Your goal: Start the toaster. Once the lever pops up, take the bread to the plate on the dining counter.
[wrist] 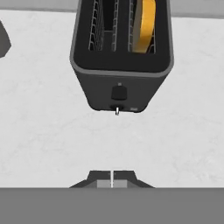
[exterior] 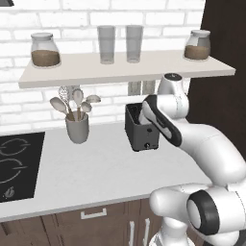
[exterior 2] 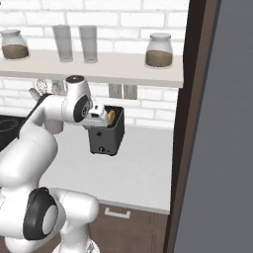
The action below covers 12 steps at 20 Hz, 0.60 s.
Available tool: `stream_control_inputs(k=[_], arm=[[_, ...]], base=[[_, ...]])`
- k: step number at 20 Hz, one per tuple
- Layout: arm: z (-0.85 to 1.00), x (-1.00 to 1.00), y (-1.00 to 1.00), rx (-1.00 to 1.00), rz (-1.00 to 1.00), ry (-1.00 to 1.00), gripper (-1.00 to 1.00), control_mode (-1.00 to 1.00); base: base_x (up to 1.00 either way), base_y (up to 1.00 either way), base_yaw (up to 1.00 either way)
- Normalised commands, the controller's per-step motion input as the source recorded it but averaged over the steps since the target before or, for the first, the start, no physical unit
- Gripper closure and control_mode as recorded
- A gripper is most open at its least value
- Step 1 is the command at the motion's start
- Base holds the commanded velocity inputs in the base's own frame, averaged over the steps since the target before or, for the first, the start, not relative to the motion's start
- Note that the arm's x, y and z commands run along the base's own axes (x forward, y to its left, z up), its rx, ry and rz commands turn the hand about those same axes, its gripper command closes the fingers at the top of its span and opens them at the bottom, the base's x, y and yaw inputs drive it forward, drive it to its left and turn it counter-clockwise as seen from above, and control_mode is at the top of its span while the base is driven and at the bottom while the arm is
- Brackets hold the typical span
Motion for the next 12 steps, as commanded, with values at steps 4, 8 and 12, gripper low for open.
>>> stream_control_inputs(k=[4, 8, 12], arm=[[-0.26, 0.30, 0.00, 0.00, 0.00, 0.00, 1.00, -1.00], [-0.24, 0.31, 0.00, 0.00, 0.00, 0.00, 1.00, -1.00], [-0.23, 0.30, 0.00, 0.00, 0.00, 0.00, 1.00, -1.00]], base=[[0.00, 0.00, 0.00], [0.00, 0.00, 0.00], [0.00, 0.00, 0.00]])
